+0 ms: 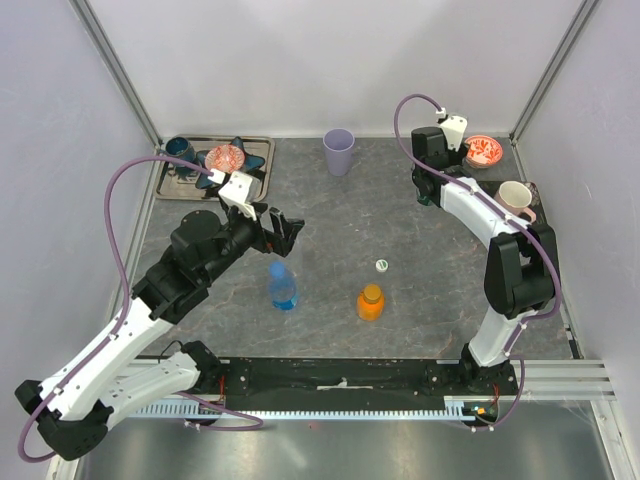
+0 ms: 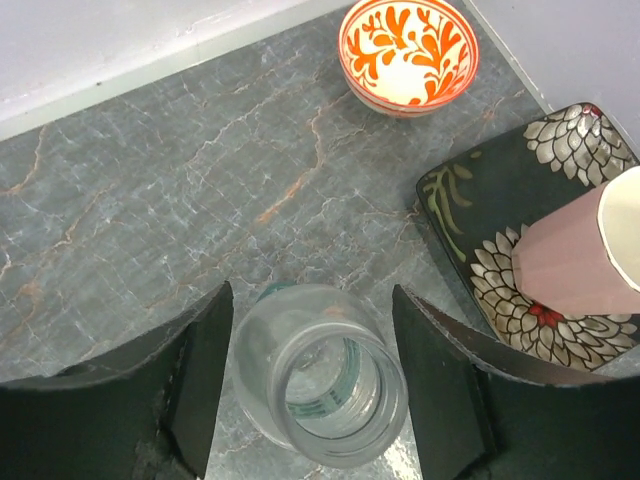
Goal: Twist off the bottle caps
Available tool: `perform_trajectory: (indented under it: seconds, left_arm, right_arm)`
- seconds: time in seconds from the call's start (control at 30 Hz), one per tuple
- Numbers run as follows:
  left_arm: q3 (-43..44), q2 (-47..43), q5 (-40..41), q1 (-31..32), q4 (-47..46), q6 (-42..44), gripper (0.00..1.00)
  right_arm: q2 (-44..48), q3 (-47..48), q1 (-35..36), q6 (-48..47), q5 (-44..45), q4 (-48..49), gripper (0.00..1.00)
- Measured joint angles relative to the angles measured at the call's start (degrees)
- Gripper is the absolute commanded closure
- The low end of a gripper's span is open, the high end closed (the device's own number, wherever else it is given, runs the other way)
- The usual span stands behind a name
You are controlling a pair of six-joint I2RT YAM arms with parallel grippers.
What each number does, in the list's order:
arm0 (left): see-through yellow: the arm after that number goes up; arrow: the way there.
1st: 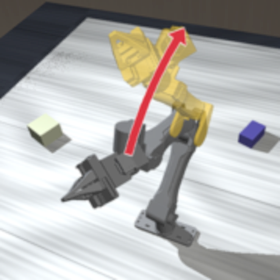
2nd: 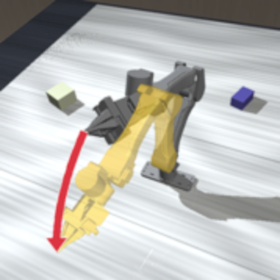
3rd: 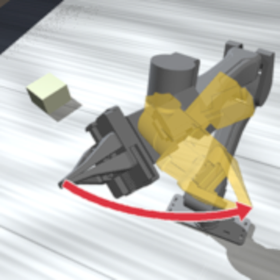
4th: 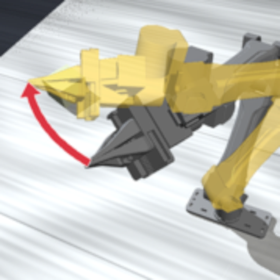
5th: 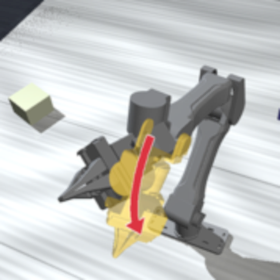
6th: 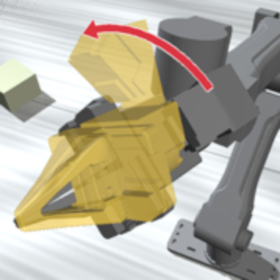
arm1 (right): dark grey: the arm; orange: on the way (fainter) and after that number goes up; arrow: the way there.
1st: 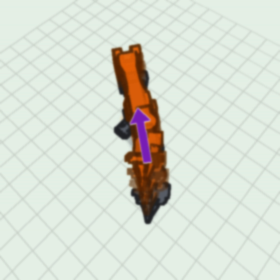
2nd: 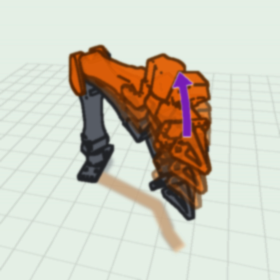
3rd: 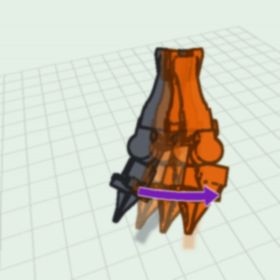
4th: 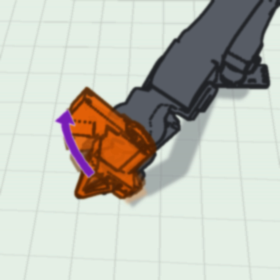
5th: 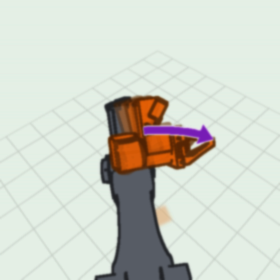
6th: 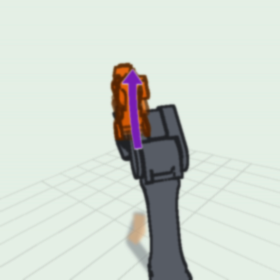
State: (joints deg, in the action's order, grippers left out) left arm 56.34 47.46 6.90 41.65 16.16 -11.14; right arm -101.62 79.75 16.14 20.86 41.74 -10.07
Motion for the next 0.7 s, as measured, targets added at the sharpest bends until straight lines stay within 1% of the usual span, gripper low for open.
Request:
perform_trajectory:
  seconds: [0.07, 0.27, 0.7]
  left_arm:
    - [0.0, 0.17, 0.0, 0.0, 0.0, -0.02, 0.0]
    - [0.0, 0.48, -0.04, 0.0, 0.0, -0.02, 0.0]
    - [0.0, 1.16, -0.66, 0.0, 0.0, -0.02, 0.0]
  right_arm:
    - [0.0, 0.0, -0.07, 0.2, -0.39, -0.76, 0.25]
    - [0.59, 0.0, -0.17, 0.39, -1.49, -2.03, 0.21]
    - [1.46, 1.97, -0.17, 0.68, -4.11, -3.78, 0.2]
